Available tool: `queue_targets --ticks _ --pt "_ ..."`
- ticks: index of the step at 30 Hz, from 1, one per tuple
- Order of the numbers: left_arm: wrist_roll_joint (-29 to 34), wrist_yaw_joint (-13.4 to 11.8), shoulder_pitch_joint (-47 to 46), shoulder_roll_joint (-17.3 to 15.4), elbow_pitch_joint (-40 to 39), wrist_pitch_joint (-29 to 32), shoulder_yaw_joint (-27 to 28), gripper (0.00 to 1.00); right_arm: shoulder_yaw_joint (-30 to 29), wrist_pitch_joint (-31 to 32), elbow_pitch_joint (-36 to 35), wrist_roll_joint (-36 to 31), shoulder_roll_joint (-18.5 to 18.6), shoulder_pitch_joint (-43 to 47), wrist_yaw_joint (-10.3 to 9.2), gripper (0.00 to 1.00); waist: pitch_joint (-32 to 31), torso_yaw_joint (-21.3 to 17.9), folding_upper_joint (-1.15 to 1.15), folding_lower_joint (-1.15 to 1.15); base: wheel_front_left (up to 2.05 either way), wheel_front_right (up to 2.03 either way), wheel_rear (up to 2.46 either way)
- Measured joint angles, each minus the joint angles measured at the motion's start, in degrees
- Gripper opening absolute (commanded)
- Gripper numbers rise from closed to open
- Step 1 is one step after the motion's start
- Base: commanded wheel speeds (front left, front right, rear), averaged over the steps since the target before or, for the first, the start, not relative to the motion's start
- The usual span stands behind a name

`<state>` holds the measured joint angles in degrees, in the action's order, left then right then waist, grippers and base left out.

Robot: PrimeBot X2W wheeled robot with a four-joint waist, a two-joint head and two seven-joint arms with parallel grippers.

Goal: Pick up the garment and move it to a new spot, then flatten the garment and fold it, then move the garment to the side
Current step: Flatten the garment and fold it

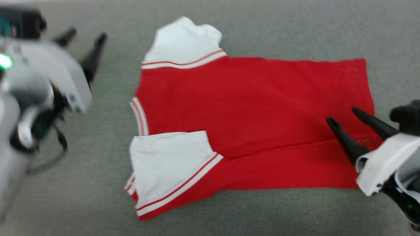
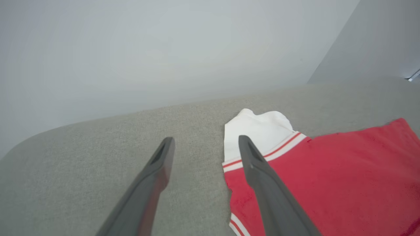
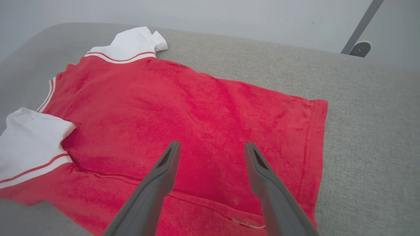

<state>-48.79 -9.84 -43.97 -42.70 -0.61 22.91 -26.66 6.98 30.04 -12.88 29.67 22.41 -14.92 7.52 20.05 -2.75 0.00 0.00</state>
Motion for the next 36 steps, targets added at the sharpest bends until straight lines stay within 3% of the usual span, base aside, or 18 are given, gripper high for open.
queue_targets --ticks 7,13,23,27,28,29,30,36 --pt "3.11 8.42 -19.18 3.60 21.04 6.45 -4.58 1.00 5.02 -3.96 3.53 0.27 -0.15 -6.17 0.00 1.00 4.73 -4.85 0.00 0.00 0.00 0.00 0.00" --pt "2.27 14.65 -28.12 7.05 33.74 13.59 -7.95 1.00 7.82 -7.47 5.00 0.64 -1.02 -9.22 0.00 1.00 8.26 -9.68 0.00 0.00 0.00 0.00 0.00" --pt "0.32 16.67 -35.17 9.02 46.98 21.72 -11.14 1.00 10.00 -9.79 5.95 1.54 -0.89 -11.27 0.00 1.00 13.65 -16.03 0.00 0.00 0.00 0.00 0.00" --pt "-1.76 16.95 -36.89 8.84 48.13 24.16 -11.17 1.00 9.85 -9.34 6.37 2.11 -0.30 -11.57 0.00 1.00 14.54 -16.75 0.00 0.00 0.00 0.00 0.00" --pt "-1.74 16.96 -37.10 8.84 48.09 24.21 -11.63 0.63 9.73 -9.21 6.38 2.20 -0.13 -12.04 0.00 1.00 14.56 -16.69 0.00 0.00 0.00 0.00 0.00" --pt "-1.77 16.96 -37.14 8.82 48.00 24.06 -11.87 0.17 9.70 -8.80 6.41 2.32 0.08 -12.73 0.00 1.00 14.56 -16.57 0.00 0.00 0.00 0.00 0.00" --pt "-2.45 16.96 -37.13 8.81 48.07 24.04 -11.82 0.00 9.81 -8.44 6.50 2.53 0.20 -13.63 0.00 1.00 14.51 -16.50 0.00 0.00 0.00 0.00 0.00" --pt "-4.77 17.15 -37.05 8.80 46.24 24.44 -13.56 0.00 10.93 -2.45 9.46 5.58 2.87 -22.28 0.00 1.00 14.41 -15.78 0.00 0.00 0.00 0.00 0.00"
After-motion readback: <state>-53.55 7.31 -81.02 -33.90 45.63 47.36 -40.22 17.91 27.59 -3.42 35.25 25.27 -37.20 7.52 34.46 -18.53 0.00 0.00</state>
